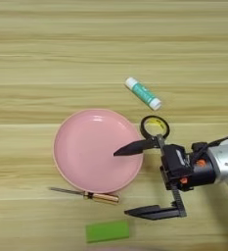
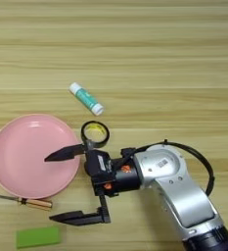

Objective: Move the objects on the table

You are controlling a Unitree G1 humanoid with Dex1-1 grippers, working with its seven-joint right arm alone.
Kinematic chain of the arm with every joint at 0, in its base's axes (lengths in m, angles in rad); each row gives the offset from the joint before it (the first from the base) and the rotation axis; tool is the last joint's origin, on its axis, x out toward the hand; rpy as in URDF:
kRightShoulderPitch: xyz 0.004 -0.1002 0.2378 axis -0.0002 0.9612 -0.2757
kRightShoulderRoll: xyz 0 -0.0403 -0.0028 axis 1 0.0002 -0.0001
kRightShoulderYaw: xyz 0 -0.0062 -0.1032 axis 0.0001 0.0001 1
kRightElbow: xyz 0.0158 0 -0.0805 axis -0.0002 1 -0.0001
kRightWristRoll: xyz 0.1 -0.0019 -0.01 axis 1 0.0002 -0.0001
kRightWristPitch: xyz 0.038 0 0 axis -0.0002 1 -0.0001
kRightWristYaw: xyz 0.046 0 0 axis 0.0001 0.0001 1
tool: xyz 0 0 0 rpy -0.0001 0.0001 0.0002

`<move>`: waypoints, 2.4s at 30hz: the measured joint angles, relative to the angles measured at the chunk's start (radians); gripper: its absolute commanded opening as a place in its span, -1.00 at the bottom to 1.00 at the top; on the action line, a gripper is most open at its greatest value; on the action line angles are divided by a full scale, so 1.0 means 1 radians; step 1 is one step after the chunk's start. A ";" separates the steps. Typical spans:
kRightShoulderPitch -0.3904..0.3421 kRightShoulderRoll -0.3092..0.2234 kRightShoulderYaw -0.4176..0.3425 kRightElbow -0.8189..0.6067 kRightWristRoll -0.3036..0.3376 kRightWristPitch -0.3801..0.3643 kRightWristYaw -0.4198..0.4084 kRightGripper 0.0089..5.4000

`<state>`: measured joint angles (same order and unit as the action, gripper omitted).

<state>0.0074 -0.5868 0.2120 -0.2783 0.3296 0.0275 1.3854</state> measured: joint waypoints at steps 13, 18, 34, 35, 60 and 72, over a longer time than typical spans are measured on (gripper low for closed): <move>0.018 -0.001 0.065 0.050 -0.121 -0.091 -0.002 0.99; 0.018 -0.004 0.080 0.081 -0.163 -0.130 -0.003 0.99; 0.017 -0.068 0.111 0.128 -0.186 -0.287 0.066 0.99; 0.017 -0.068 0.114 0.128 -0.187 -0.299 0.068 0.99; -0.062 -0.045 0.222 0.216 -0.190 -0.307 0.126 0.99; -0.083 -0.025 0.285 0.237 -0.218 -0.256 0.150 0.99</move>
<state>-0.0758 -0.6120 0.4967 -0.0412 0.1121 -0.2283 1.5357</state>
